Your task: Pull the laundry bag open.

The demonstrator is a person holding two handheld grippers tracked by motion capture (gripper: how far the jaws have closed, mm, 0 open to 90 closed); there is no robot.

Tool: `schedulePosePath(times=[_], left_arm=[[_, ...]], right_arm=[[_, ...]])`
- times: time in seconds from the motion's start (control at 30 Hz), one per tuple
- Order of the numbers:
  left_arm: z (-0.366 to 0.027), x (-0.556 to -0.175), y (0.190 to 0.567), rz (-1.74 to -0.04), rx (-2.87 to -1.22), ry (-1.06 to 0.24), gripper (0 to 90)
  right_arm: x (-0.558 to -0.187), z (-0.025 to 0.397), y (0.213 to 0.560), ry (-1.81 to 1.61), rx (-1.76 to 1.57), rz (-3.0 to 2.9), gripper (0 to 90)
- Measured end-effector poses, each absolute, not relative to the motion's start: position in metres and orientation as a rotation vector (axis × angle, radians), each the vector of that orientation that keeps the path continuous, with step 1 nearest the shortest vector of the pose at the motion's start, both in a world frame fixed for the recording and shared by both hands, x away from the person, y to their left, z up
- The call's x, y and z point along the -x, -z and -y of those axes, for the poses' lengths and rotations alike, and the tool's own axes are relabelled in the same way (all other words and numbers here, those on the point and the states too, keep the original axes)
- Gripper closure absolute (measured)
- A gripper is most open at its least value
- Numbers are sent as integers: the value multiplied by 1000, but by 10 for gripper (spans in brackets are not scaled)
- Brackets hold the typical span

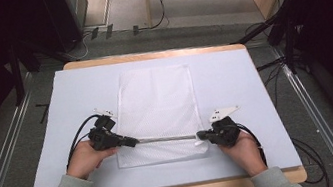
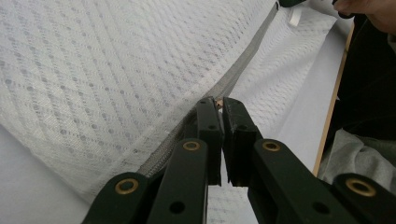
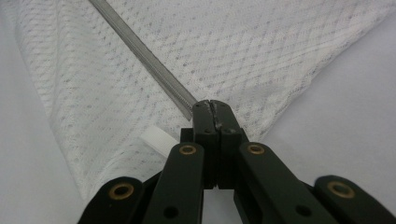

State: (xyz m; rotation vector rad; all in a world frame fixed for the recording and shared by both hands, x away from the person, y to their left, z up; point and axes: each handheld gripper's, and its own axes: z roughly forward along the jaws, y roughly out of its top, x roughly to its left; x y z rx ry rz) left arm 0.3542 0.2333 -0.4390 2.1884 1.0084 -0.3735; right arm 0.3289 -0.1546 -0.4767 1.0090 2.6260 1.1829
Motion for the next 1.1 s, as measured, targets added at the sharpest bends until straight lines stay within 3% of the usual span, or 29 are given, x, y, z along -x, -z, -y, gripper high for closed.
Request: schedulePosePath(times=[1.1], left_arm=[[-257,-350,439,-1072,-2176,368,881]], right_arm=[[-331,155,476,-1178,-988,-2643,900]])
